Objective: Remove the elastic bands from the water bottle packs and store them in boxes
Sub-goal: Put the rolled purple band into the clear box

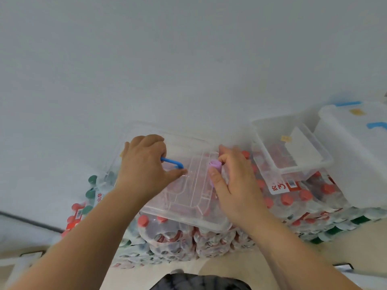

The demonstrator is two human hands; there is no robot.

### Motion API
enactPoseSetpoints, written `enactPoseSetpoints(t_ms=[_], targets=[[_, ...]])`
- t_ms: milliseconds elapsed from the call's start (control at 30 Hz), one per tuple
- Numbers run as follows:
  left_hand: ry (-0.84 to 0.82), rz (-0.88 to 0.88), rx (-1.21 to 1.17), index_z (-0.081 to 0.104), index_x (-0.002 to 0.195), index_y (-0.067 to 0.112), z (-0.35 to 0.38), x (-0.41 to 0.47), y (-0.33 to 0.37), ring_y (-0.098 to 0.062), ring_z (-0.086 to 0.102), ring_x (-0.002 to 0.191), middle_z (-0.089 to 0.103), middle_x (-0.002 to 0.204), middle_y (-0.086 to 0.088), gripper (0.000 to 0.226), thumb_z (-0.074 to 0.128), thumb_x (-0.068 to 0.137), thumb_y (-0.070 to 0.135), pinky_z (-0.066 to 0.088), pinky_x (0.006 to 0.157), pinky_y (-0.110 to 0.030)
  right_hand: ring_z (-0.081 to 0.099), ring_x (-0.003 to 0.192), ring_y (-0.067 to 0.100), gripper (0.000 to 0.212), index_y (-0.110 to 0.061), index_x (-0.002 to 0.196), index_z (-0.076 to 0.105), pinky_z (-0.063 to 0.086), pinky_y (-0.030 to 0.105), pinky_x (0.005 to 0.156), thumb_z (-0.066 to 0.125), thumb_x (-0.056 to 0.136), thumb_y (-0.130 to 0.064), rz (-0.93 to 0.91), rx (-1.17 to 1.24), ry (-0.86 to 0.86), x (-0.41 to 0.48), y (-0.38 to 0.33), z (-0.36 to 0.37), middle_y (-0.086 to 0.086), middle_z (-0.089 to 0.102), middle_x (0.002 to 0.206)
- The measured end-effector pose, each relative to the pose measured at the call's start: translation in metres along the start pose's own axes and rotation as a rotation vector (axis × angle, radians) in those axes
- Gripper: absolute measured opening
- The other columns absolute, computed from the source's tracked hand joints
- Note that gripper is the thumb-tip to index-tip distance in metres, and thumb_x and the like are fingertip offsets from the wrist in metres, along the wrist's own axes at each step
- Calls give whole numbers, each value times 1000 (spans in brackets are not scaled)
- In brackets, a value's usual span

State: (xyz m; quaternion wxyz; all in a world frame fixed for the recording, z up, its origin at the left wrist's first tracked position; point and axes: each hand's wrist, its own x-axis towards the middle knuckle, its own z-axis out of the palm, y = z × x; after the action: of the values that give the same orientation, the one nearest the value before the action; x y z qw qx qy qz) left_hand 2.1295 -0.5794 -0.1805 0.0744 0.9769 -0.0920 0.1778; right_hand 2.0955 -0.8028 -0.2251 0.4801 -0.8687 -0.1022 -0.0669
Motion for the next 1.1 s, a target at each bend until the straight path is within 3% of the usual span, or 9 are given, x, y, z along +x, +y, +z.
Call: enactPoseSetpoints(t_ms=[67, 233, 300, 400, 533, 667, 800, 967, 1100], targets=[[35, -30, -20, 47, 63, 20, -9, -10, -20, -29, 61, 93, 66, 93, -3, 58, 69, 57, 73, 51, 79, -48, 20, 156, 20, 18, -28, 101, 49, 21, 48, 124, 45, 103, -46, -37, -52, -47, 5, -16, 12, -1, 45, 157], [80, -195, -17, 46, 63, 17, -21, -40, -84, -30, 60, 84, 66, 85, -8, 58, 77, 59, 67, 51, 73, -49, 12, 158, 17, 24, -25, 103, 49, 13, 38, 125, 42, 103, -48, -86, -116, -205, 16, -51, 58, -2, 41, 160], [69, -252, -18, 46, 63, 17, -21, -51, -115, -30, 59, 84, 64, 82, -8, 58, 76, 61, 67, 51, 73, -50, 17, 155, 15, 24, -26, 103, 49, 10, 28, 124, 41, 104, -49, -112, -154, -236, 18, -64, 82, -1, 47, 154], [24, -275, -28, 45, 63, 18, -16, -66, -158, -28, 58, 83, 60, 78, -4, 58, 77, 63, 67, 50, 73, -50, 38, 131, 13, 24, -21, 97, 51, -1, 8, 117, 46, 105, -43, -149, -213, -226, 21, -83, 118, 3, 63, 124], [-33, -296, -16, 41, 61, 23, -2, -79, -217, -24, 53, 76, 55, 74, 3, 59, 76, 64, 71, 50, 72, -47, 42, 131, 14, 21, -30, 100, 48, 26, 34, 121, 39, 101, -49, -101, -328, -257, 22, -93, 154, -6, 59, 132], [-112, -279, 20, 35, 60, 26, 23, -88, -257, -21, 44, 69, 38, 68, 10, 61, 74, 64, 73, 48, 70, -45, 42, 115, 8, 17, -28, 97, 49, 31, 14, 86, 48, 101, -45, -9, -382, -234, 20, -91, 169, -4, 59, 127], [-304, -308, 18, 43, 69, 27, 64, -92, -265, -21, 51, 90, 45, 82, 10, 55, 67, 67, 76, 46, 86, -47, 52, 111, 15, 23, -26, 94, 48, 36, 17, 80, 43, 102, -47, 27, -436, -243, 12, -92, 181, -4, 60, 121], [-453, -300, -121, 41, 87, 30, 99, -90, -260, -22, 55, 100, 54, 95, 8, 49, 60, 76, 73, 46, 90, -48, 55, 103, 16, 25, -26, 98, 50, 45, 30, 77, 41, 104, -48, 97, -453, -200, 10, -97, 190, -3, 60, 118], [-524, -258, -93, 49, 105, 32, 106, -93, -255, -23, 54, 113, 62, 114, 6, 55, 48, 77, 79, 41, 97, -51, 56, 103, 14, 23, -26, 103, 52, 47, 29, 76, 43, 104, -47, 145, -404, -161, 10, -98, 187, -7, 60, 116]])
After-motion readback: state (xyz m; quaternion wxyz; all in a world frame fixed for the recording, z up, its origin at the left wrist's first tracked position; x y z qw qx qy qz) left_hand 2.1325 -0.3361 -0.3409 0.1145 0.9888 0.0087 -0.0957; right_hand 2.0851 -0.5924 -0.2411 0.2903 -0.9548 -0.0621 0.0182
